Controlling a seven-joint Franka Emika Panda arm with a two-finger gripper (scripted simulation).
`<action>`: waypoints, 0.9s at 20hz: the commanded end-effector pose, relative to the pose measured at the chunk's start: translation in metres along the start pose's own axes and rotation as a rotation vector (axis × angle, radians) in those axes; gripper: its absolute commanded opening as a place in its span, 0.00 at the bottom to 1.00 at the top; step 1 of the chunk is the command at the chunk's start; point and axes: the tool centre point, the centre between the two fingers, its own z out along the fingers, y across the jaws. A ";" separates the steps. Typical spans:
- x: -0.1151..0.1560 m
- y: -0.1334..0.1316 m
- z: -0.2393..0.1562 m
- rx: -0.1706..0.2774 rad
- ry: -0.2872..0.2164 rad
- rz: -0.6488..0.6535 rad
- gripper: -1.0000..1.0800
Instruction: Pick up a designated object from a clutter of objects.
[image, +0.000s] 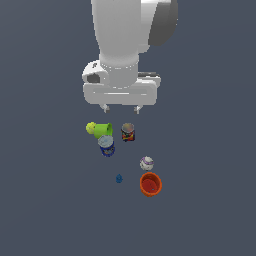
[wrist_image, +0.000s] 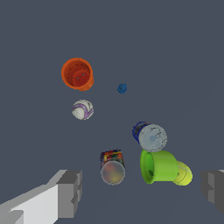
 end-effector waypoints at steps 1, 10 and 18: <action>0.000 0.000 0.000 0.000 0.000 0.000 0.96; -0.004 -0.011 -0.007 -0.024 0.001 -0.018 0.96; -0.005 -0.005 0.000 -0.021 0.000 -0.036 0.96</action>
